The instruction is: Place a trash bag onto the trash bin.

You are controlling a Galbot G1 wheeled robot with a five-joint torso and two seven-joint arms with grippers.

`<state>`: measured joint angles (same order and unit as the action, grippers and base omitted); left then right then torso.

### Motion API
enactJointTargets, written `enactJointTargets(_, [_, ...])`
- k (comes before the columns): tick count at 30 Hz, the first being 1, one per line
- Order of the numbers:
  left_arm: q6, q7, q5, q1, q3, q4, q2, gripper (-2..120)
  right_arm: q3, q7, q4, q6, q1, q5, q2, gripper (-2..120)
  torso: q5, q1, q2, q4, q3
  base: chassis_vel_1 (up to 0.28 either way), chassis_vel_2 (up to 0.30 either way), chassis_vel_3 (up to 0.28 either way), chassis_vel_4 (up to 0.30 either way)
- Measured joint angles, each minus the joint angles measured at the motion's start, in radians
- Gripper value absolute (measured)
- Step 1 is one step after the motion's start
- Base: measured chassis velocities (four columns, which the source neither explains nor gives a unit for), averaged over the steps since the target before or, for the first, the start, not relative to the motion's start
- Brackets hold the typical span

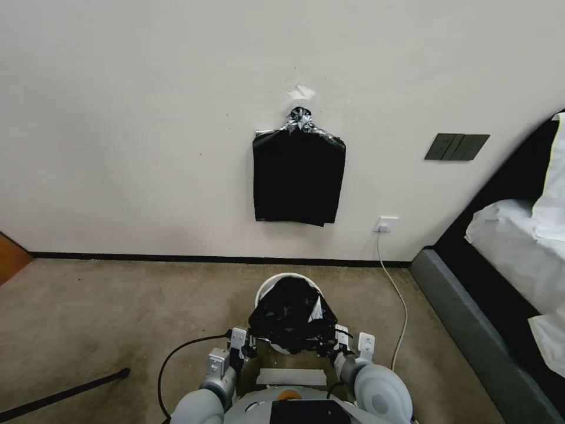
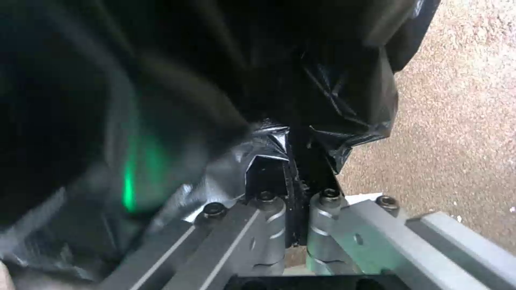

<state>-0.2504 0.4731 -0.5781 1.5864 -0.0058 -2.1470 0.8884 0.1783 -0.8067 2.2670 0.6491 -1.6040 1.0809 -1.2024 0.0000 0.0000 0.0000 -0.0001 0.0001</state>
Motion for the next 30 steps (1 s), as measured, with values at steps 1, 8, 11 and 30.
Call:
enactJointTargets(1, [0.002,0.0,-0.001,-0.006,-0.001,0.007,-0.001,0,0.001,0.004,-0.007,0.0,0.005,0.0,0.003,0,-0.0001,0.0,0.0,0.0001,0.0,0.0,0.0,0.0,0.0])
enactJointTargets(8, [0.036,-0.001,-0.008,-0.036,-0.013,0.041,-0.005,0,0.0,0.053,-0.044,-0.006,0.026,-0.021,0.013,0,0.0,0.0,0.0,0.0,0.0,0.0,0.0,0.0,0.0])
enactJointTargets(11, [0.043,-0.003,-0.011,-0.037,-0.016,0.044,-0.006,0,-0.002,0.063,-0.05,-0.008,0.027,-0.031,0.016,0,0.0,0.0,0.0,0.0,0.0,0.0,0.0,0.0,0.0])
enactJointTargets(30, [0.01,-0.003,0.02,0.061,-0.076,-0.032,-0.032,48,0.013,0.073,0.058,-0.013,-0.097,-0.113,0.073,52,0.0,0.0,0.0,0.0,0.0,0.0,0.0,0.0,0.0])
